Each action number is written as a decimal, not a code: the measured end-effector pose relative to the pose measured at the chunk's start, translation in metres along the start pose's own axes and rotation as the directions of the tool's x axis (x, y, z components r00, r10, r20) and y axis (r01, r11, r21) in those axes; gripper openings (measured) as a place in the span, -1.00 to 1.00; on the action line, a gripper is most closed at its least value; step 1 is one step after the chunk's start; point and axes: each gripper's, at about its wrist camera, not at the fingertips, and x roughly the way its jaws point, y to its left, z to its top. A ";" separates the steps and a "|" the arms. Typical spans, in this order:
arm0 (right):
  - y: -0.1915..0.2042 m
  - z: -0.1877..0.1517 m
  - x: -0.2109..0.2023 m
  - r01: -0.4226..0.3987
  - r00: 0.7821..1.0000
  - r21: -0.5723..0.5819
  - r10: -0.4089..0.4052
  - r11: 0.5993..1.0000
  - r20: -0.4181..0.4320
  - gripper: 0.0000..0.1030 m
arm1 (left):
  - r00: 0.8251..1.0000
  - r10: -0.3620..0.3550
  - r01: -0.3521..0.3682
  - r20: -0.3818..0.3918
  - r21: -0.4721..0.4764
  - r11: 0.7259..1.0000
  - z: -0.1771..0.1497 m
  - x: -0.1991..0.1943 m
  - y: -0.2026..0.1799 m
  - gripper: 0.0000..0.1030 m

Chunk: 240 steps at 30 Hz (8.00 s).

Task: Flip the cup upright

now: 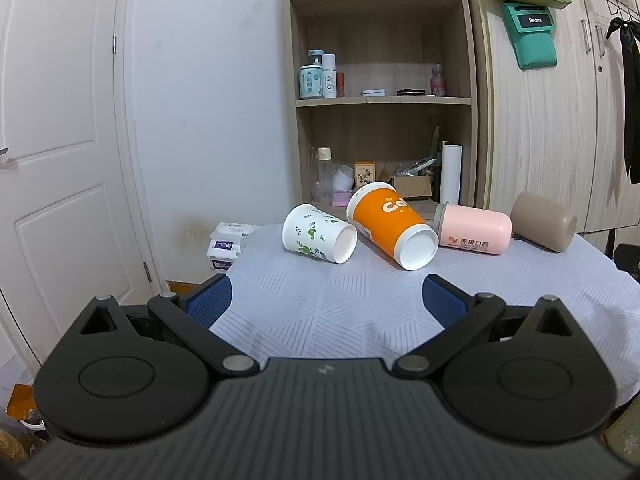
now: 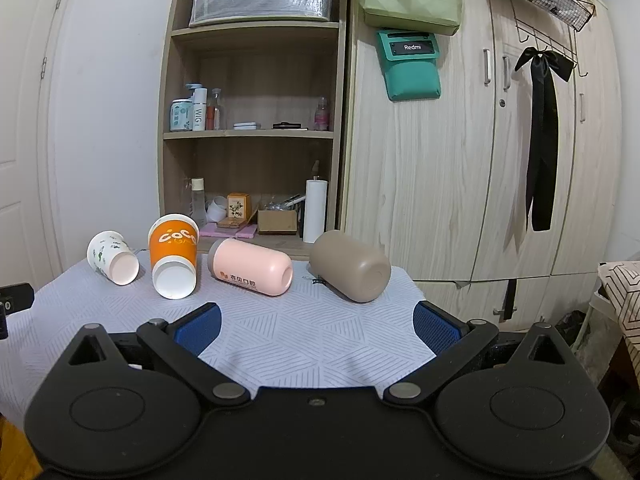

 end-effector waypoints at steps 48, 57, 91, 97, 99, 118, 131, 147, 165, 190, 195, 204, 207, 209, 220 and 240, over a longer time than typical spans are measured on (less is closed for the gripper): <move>0.038 0.021 0.082 -0.272 0.960 -0.049 0.268 0.961 -0.083 1.00 | 0.925 -0.209 0.067 -0.317 -0.406 0.911 0.067 0.168 0.057 0.93; 0.053 0.045 0.114 -0.394 0.912 -0.110 0.374 0.912 -0.167 1.00 | 0.903 -0.230 -0.019 -0.362 -0.570 0.822 0.064 0.245 0.067 0.89; 0.063 0.046 0.139 -0.560 0.813 -0.103 0.521 0.822 -0.260 1.00 | 0.847 -0.362 0.044 -0.390 -0.627 0.778 0.048 0.246 0.057 0.32; 0.058 0.037 0.124 -0.573 0.802 -0.101 0.530 0.814 -0.275 1.00 | 0.810 -0.437 0.123 -0.390 -0.616 0.778 0.045 0.207 0.047 0.32; 0.055 0.033 0.120 -0.571 0.801 -0.101 0.526 0.815 -0.288 1.00 | 0.801 -0.454 0.153 -0.391 -0.598 0.787 0.044 0.192 0.043 0.32; 0.012 -0.002 0.081 -0.578 0.773 -0.032 0.534 0.815 -0.343 1.00 | 0.674 -0.585 0.376 -0.451 -0.472 0.797 0.038 0.134 -0.041 0.32; 0.003 -0.018 0.095 -0.618 0.707 0.077 0.595 0.783 -0.382 1.00 | 0.663 -0.564 0.379 -0.492 -0.430 0.820 0.022 0.154 -0.059 0.33; 0.025 0.002 0.141 -0.680 0.557 0.183 0.662 0.710 -0.501 1.00 | 0.598 -0.607 0.420 -0.523 -0.440 0.793 0.022 0.164 -0.055 0.54; 0.020 0.009 0.151 -0.677 0.490 0.283 0.702 0.680 -0.517 0.42 | 0.621 -0.670 0.528 -0.407 -0.413 0.742 0.033 0.158 -0.037 0.19; 0.124 0.031 0.127 -0.748 0.651 -0.174 0.659 0.640 -0.377 0.37 | 0.836 -0.500 0.474 -0.225 -0.159 0.866 0.058 0.134 0.048 0.18; 0.157 0.044 0.162 -0.730 0.678 -0.190 0.660 0.657 -0.324 0.36 | 0.864 -0.480 0.461 -0.156 -0.143 0.876 0.071 0.169 0.072 0.19; 0.210 0.045 0.224 -0.679 0.729 -0.230 0.600 0.698 -0.331 0.36 | 0.868 -0.480 0.461 -0.125 -0.152 0.874 0.056 0.234 0.096 0.19; 0.219 0.040 0.232 -0.650 0.757 -0.278 0.570 0.707 -0.321 0.36 | 0.871 -0.482 0.469 -0.097 -0.130 0.874 0.050 0.239 0.095 0.18; 0.224 0.037 0.230 -0.623 0.782 -0.330 0.545 0.709 -0.302 0.37 | 0.870 -0.484 0.471 -0.093 -0.132 0.872 0.046 0.240 0.095 0.20; 0.213 0.034 0.208 -0.616 0.787 -0.359 0.527 0.701 -0.322 0.64 | 0.850 -0.505 0.479 -0.150 -0.178 0.860 0.043 0.227 0.095 0.58; 0.119 0.044 0.105 -0.573 0.818 -0.192 0.542 0.796 -0.193 0.64 | 0.925 -0.363 0.353 -0.111 -0.096 0.931 0.065 0.095 0.068 0.59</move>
